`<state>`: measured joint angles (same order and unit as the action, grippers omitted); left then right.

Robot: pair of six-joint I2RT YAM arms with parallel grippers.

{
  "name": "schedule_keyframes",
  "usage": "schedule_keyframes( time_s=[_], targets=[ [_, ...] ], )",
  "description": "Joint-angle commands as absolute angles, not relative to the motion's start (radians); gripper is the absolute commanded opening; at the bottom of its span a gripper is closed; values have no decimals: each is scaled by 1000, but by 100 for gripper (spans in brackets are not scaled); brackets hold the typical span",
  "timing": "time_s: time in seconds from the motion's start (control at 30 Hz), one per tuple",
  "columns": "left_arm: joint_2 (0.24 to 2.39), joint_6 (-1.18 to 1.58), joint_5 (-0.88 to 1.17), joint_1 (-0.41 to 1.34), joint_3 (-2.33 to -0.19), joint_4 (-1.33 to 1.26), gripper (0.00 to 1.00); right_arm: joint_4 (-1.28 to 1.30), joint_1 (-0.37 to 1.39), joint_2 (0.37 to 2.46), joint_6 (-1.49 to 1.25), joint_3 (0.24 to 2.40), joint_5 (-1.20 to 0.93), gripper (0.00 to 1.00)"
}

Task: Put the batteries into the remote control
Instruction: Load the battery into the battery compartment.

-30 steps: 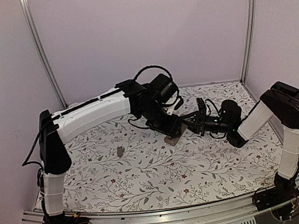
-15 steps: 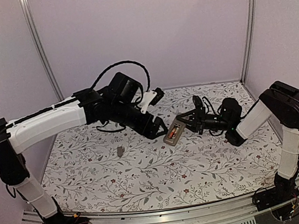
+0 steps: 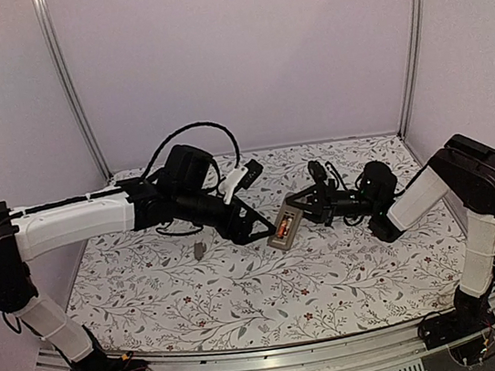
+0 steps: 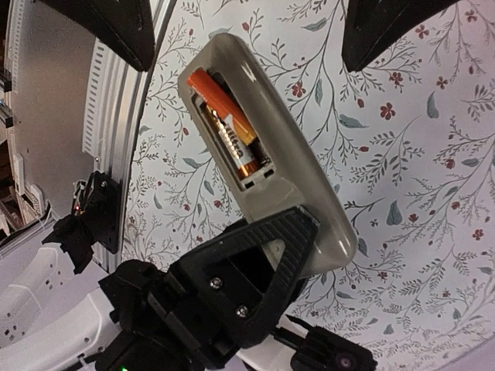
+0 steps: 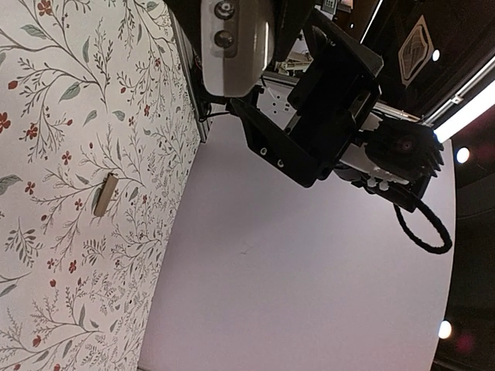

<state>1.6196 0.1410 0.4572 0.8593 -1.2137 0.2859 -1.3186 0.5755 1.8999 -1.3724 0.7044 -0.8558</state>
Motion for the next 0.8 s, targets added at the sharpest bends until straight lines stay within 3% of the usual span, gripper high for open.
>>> schedule_keyframes(
  time_s=[0.0, 0.33, 0.53, 0.77],
  targets=[
    [1646, 150, 540, 866, -1195, 201, 84, -1402, 591, 1882, -1374, 730, -886, 0],
    [1685, 170, 587, 873, -1194, 193, 78, -1403, 600, 1878, -1373, 738, -895, 0],
    [1702, 199, 592, 874, -1190, 180, 83, -1402, 605, 1872, -1369, 741, -901, 0],
    [1719, 205, 593, 874, -1189, 174, 74, -1402, 614, 1864, -1367, 745, -906, 0]
  ],
)
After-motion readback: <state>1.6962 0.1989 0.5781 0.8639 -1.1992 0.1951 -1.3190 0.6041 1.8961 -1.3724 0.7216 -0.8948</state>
